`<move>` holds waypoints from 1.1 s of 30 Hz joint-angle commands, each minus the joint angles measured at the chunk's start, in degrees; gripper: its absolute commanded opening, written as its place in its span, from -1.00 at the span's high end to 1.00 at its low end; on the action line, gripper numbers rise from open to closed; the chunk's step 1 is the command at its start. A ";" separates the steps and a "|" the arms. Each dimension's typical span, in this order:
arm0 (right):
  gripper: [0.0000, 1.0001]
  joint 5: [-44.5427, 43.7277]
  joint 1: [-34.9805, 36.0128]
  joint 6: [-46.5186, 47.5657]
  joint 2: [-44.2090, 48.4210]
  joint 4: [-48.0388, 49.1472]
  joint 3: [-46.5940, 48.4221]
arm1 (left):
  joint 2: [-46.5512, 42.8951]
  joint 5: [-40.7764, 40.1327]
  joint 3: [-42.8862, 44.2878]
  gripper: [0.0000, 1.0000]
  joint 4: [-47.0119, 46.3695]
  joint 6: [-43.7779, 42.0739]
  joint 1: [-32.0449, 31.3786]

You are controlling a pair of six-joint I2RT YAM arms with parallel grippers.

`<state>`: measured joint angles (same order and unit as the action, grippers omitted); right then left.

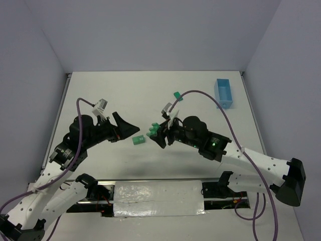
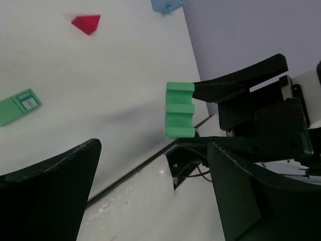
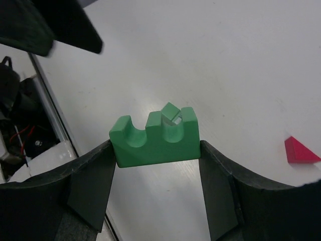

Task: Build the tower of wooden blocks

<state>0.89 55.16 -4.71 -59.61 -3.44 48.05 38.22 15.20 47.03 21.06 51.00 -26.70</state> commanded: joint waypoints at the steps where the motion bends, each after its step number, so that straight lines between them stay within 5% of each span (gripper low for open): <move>1: 0.18 -0.10 2.85 4.18 1.96 6.69 -1.20 | -0.51 7.21 -2.02 -0.99 -6.73 5.95 -0.37; 14: 0.18 -0.80 11.99 8.66 -1.73 8.36 1.78 | 3.00 13.54 -5.37 -0.81 -13.33 6.92 -1.25; 28: 0.18 -0.80 12.52 9.81 -4.81 7.49 5.91 | 4.76 13.89 -6.16 -0.25 -12.71 3.93 -3.97; 31: 0.18 -0.62 12.61 9.90 -5.07 7.05 6.18 | 4.94 14.15 -5.72 0.07 -13.15 3.49 -3.98; 33: 0.18 -0.45 12.61 9.98 -5.34 7.05 6.09 | 4.94 14.15 -5.45 0.50 -13.50 3.14 -3.98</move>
<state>0.32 67.22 5.74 -64.79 1.26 51.20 43.27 28.16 40.88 10.70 56.93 -30.35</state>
